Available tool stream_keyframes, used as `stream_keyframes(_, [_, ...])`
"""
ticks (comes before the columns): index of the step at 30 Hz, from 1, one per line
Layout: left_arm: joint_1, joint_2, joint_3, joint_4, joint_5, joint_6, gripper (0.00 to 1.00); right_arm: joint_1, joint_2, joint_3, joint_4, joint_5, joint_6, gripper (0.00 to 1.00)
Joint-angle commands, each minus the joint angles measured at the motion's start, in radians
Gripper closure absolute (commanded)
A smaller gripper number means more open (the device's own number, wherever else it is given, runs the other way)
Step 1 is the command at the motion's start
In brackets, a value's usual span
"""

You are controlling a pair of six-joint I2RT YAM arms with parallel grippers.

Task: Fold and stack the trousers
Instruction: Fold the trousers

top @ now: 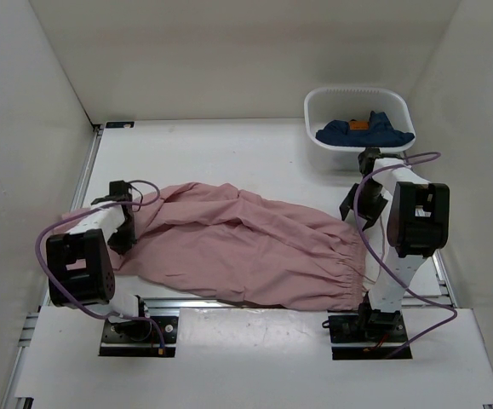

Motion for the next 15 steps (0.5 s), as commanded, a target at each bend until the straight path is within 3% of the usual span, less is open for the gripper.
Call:
stream_keyframes(1, [0.009,-0.03,-0.035,-0.001,-0.044,0.002,0.86,-0.001,0.008,0.034,-0.028,0.02,-0.005,0.36])
stream_keyframes(2, [0.026,-0.04,-0.035,-0.016,-0.044,0.002,0.86,-0.001,0.023,0.034,-0.028,0.011,-0.005,0.43])
stream_keyframes(3, [0.046,-0.041,-0.025,-0.016,-0.044,0.002,0.86,-0.001,0.037,0.034,-0.019,0.0,-0.005,0.59])
stream_keyframes(5, [0.071,-0.053,0.02,-0.05,-0.035,0.002,0.86,-0.001,0.046,0.034,-0.019,-0.014,-0.005,0.76])
stream_keyframes(6, [0.093,-0.053,0.04,-0.059,-0.035,0.002,0.86,-0.001,0.046,0.034,-0.019,-0.014,-0.005,0.9])
stream_keyframes(8, [0.114,-0.062,0.106,-0.079,-0.035,0.002,0.86,-0.001,0.046,0.045,-0.019,-0.003,-0.005,1.0])
stream_keyframes(15, [0.135,-0.062,0.336,-0.113,-0.07,0.002,0.86,-0.056,-0.006,0.118,-0.042,0.051,-0.005,1.0])
